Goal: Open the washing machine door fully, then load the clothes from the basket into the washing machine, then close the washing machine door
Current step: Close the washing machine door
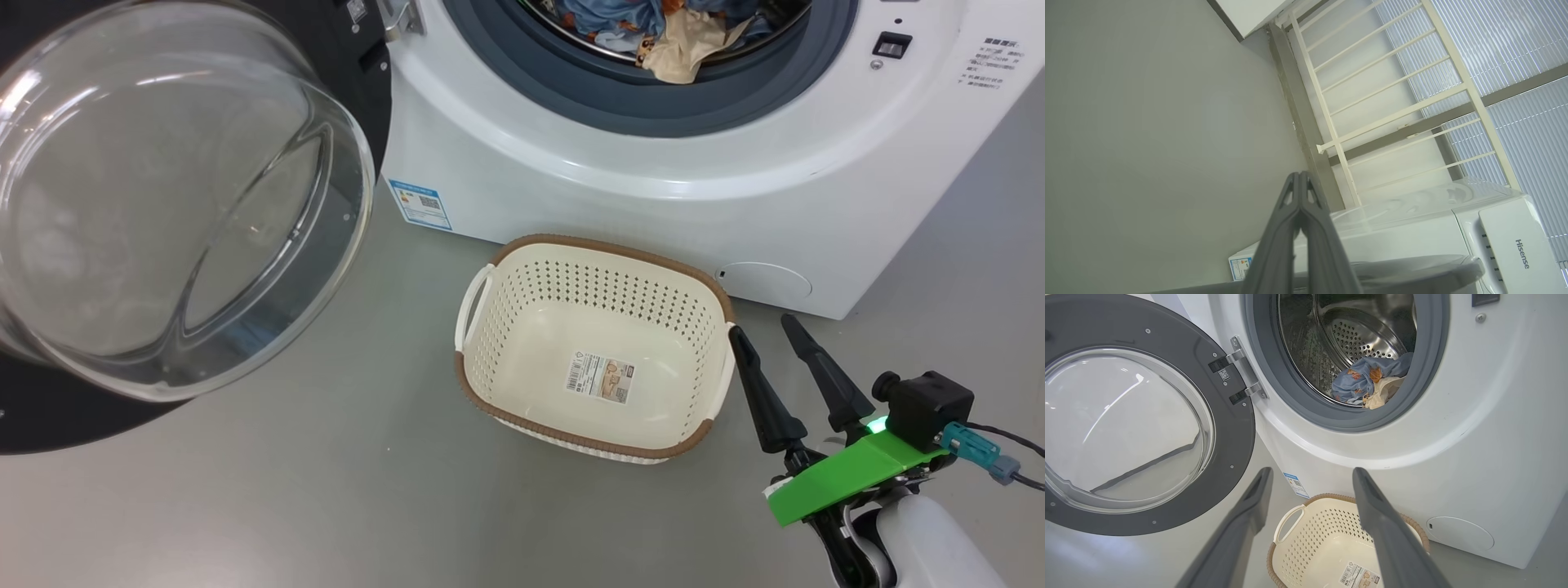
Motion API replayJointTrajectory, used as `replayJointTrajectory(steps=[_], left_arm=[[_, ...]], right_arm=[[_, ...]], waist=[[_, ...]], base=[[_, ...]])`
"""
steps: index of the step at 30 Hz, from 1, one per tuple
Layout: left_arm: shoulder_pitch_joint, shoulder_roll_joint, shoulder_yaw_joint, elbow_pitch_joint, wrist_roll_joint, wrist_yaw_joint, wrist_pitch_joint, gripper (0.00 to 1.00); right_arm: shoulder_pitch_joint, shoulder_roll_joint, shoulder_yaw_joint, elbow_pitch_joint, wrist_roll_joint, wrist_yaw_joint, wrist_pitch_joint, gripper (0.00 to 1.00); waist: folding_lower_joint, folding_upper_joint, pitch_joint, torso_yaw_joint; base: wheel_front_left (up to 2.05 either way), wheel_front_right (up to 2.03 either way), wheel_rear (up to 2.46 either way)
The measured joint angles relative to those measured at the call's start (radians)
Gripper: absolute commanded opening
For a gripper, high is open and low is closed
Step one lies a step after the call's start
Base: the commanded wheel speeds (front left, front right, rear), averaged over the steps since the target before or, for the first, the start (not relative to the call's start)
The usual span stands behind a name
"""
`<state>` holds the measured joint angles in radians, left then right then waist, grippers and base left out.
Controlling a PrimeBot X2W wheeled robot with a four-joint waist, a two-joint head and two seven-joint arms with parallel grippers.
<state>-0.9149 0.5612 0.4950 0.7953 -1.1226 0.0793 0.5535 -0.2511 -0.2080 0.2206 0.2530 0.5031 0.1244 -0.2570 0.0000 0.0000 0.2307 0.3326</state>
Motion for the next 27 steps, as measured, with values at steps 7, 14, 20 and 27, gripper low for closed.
replayJointTrajectory(steps=[7, 14, 20, 27], left_arm=[[0.002, -0.004, -0.034, -0.001, -0.002, -0.006, 0.077, 0.00], [0.019, -0.009, -0.063, -0.031, -0.035, -0.015, 0.201, 0.00], [0.058, -0.003, -0.087, -0.076, -0.049, -0.025, 0.298, 0.00], [0.144, 0.000, -0.106, -0.186, -0.098, -0.027, 0.462, 0.00]], right_arm=[[0.000, 0.000, -0.002, 0.003, 0.000, 0.000, 0.000, 1.00], [0.001, 0.013, -0.004, 0.005, 0.000, 0.000, 0.000, 1.00], [0.001, 0.014, -0.005, 0.005, 0.000, 0.000, 0.000, 1.00], [0.007, 0.022, -0.009, 0.007, 0.001, 0.000, 0.000, 1.00]], waist=[[0.0000, 0.0000, -0.005, -0.006], [-0.0001, 0.0001, -0.026, -0.004], [-0.0001, 0.0000, -0.035, 0.000], [-0.0001, 0.0000, -0.060, 0.000]], base=[[0.00, 0.00, 0.00], [0.00, 0.00, 0.00], [0.00, 0.00, 0.00], [0.00, 0.00, 0.00]])
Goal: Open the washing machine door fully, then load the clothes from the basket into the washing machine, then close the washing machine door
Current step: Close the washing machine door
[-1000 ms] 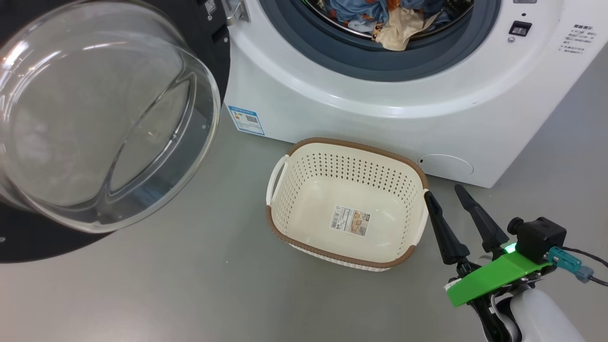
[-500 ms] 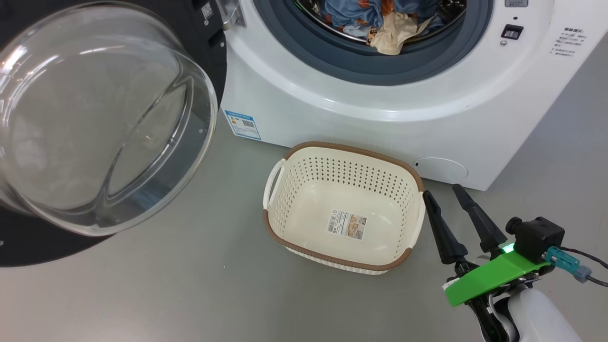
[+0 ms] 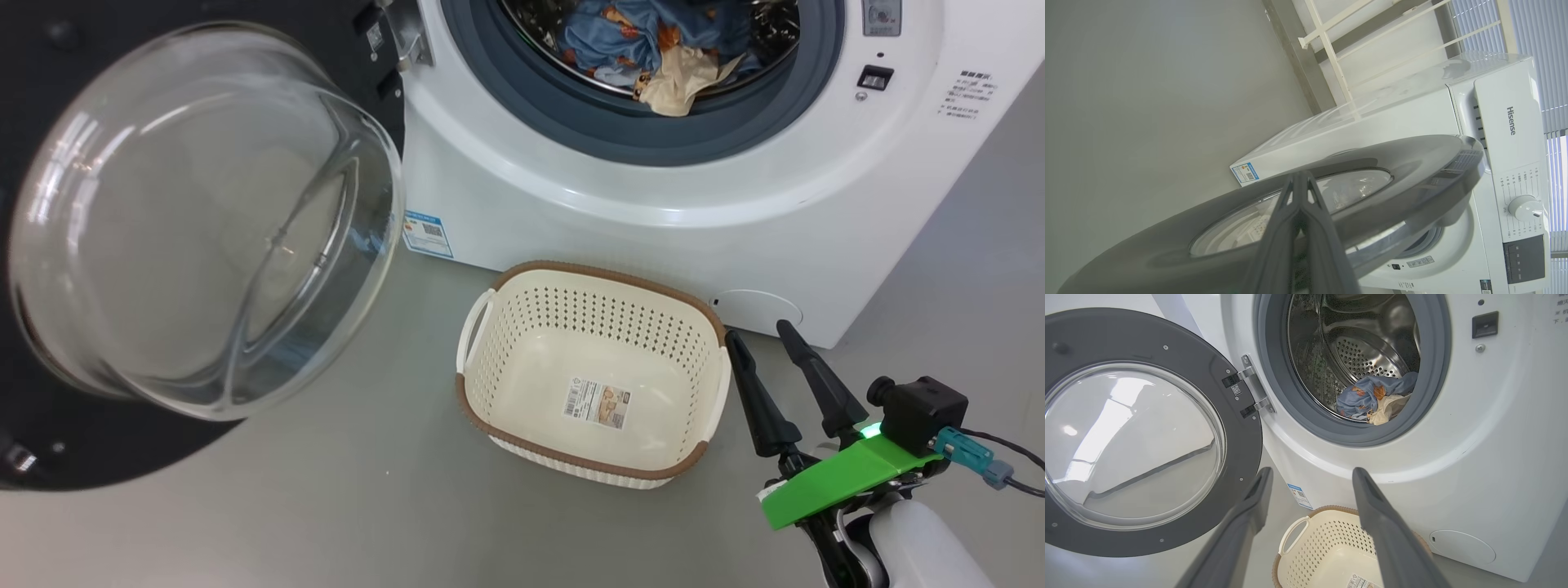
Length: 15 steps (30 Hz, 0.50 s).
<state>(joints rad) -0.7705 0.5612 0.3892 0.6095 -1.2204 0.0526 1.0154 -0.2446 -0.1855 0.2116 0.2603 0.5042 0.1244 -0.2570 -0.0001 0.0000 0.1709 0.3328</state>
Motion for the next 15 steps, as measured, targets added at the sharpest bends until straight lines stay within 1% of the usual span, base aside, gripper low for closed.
replayJointTrajectory(steps=[1, 4, 7, 11, 15], left_arm=[[0.000, 0.000, 0.000, 0.000, 0.000, 0.000, 0.000, 0.00], [0.044, -0.016, -0.010, -0.069, -0.023, 0.032, 0.068, 0.00], [0.087, -0.050, -0.017, -0.150, -0.044, 0.062, 0.120, 0.00], [0.138, -0.098, -0.025, -0.260, -0.092, 0.115, 0.188, 0.00], [0.189, -0.130, -0.028, -0.361, -0.135, 0.167, 0.249, 0.00]], right_arm=[[0.000, 0.000, 0.000, 0.000, 0.000, 0.000, 0.000, 1.00], [0.000, 0.007, 0.000, 0.000, 0.000, 0.000, 0.000, 1.00], [0.001, 0.014, -0.001, 0.000, 0.000, 0.000, 0.000, 1.00], [0.010, 0.020, -0.001, 0.000, 0.003, 0.000, 0.000, 1.00], [0.021, 0.025, -0.001, 0.000, 0.006, 0.000, 0.000, 1.00]], waist=[[0.0000, 0.0000, 0.000, 0.000], [0.0000, 0.0000, -0.014, 0.000], [0.0000, 0.0000, -0.027, 0.000], [0.0000, 0.0000, -0.040, -0.002], [0.0000, 0.0000, -0.047, -0.009]], base=[[0.00, 0.00, 0.00], [0.00, 0.00, 0.00], [0.00, 0.00, 0.00], [0.00, 0.00, 0.00], [0.00, 0.00, 0.00]])
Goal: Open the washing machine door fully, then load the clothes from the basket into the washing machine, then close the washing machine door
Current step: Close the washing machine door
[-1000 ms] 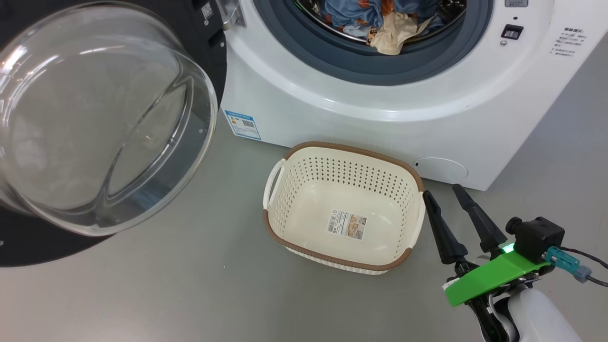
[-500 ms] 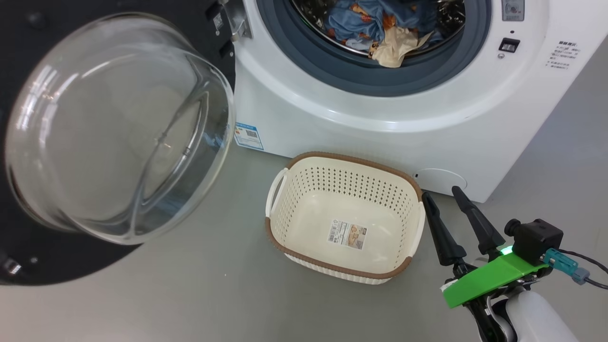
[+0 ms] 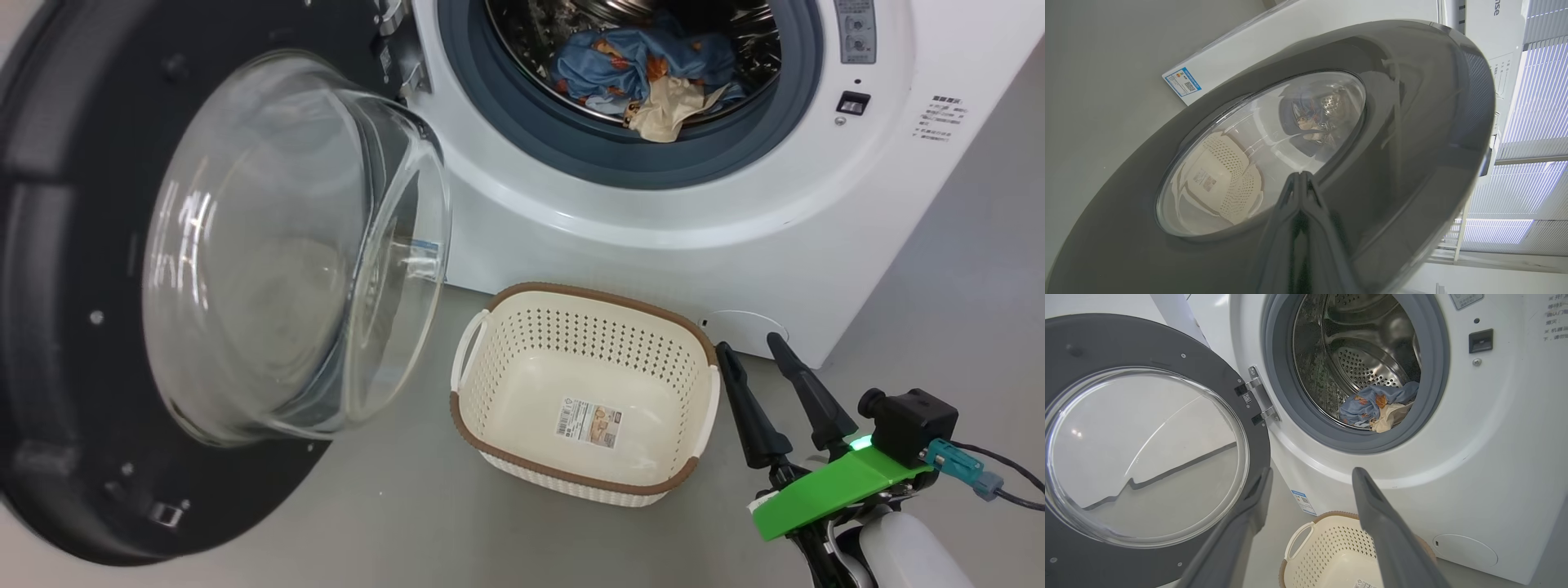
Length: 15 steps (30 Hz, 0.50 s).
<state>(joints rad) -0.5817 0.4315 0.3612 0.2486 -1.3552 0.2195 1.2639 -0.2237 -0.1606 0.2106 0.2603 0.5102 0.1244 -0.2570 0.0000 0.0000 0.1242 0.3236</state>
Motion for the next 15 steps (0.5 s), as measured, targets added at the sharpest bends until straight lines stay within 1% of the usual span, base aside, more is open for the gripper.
replayJointTrajectory(steps=[6, 11, 15], left_arm=[[0.044, -0.041, -0.012, -0.122, -0.032, 0.054, 0.053, 0.00], [0.049, -0.075, -0.032, -0.197, -0.055, 0.095, 0.071, 0.00], [0.067, -0.088, -0.037, -0.239, -0.073, 0.117, 0.093, 0.00]], right_arm=[[0.000, 0.001, -0.001, -0.001, 0.003, 0.000, 0.000, 1.00], [0.002, 0.000, 0.003, 0.000, 0.003, 0.000, 0.000, 1.00], [0.003, 0.000, 0.003, 0.000, 0.003, 0.000, 0.000, 1.00]], waist=[[0.0000, 0.0000, -0.010, -0.017], [0.0000, 0.0000, -0.021, -0.038], [0.0000, 0.0000, -0.027, -0.061]], base=[[0.00, 0.00, 0.00], [0.00, 0.00, 0.00], [0.00, 0.00, 0.00]])
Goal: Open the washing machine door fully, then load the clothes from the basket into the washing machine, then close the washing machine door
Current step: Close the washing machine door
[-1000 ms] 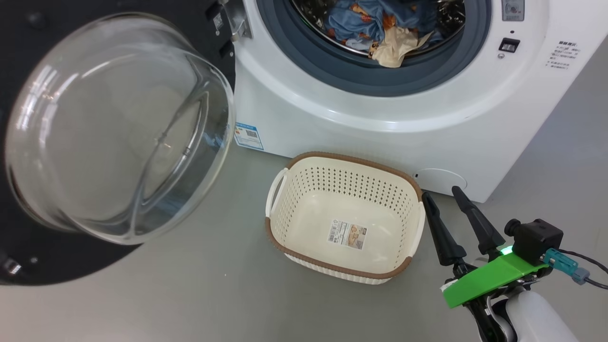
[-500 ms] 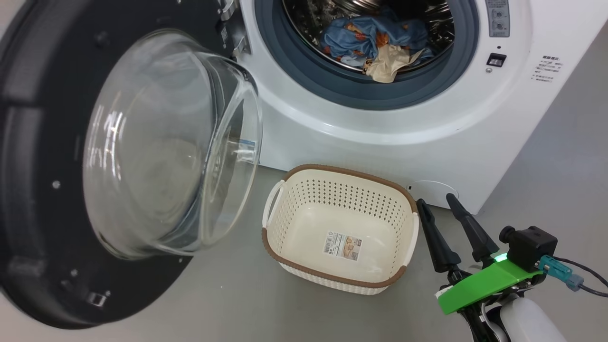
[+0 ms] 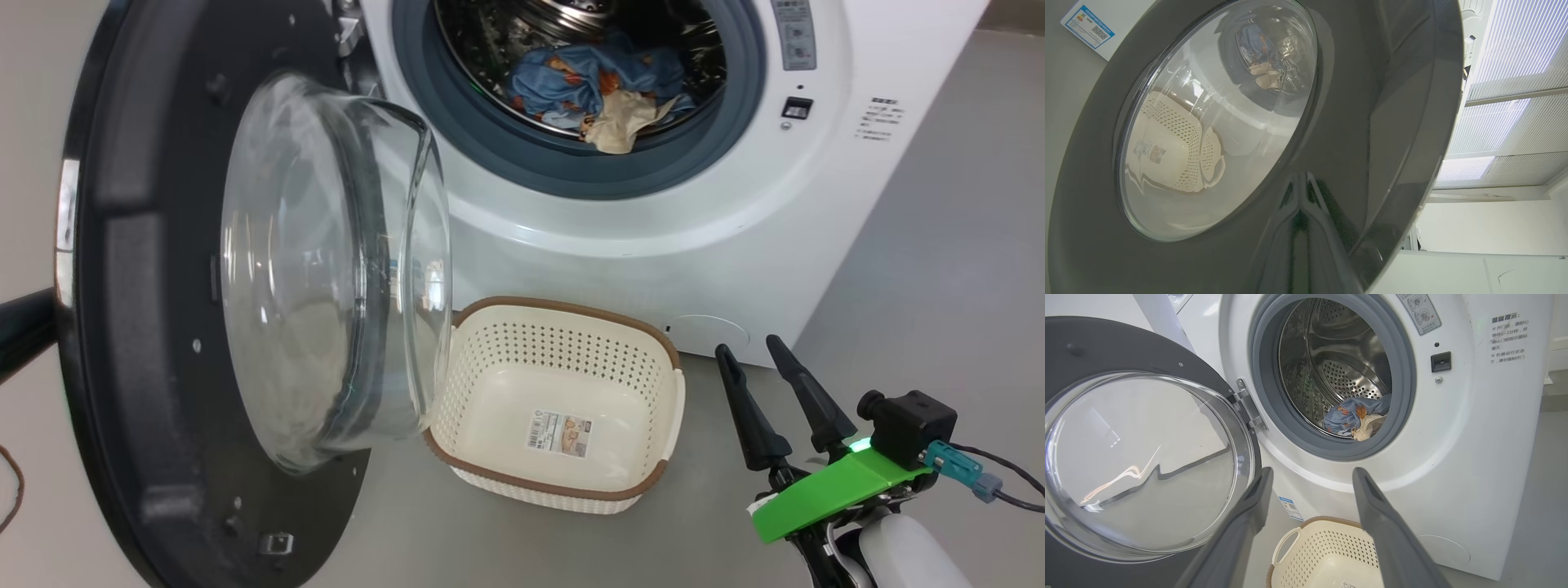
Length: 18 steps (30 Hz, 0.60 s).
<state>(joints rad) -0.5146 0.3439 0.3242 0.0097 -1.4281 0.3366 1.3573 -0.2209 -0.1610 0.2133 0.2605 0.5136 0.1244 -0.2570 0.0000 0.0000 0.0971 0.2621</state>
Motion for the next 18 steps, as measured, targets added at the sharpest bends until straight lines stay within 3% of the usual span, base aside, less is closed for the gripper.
replayJointTrajectory(steps=[18], left_arm=[[0.002, -0.083, -0.037, -0.057, -0.013, 0.019, -0.013, 0.00]], right_arm=[[0.021, 0.001, -0.002, -0.004, 0.000, 0.000, 0.000, 1.00]], waist=[[0.0000, 0.0000, -0.010, -0.142]], base=[[0.00, 0.00, 0.00]])
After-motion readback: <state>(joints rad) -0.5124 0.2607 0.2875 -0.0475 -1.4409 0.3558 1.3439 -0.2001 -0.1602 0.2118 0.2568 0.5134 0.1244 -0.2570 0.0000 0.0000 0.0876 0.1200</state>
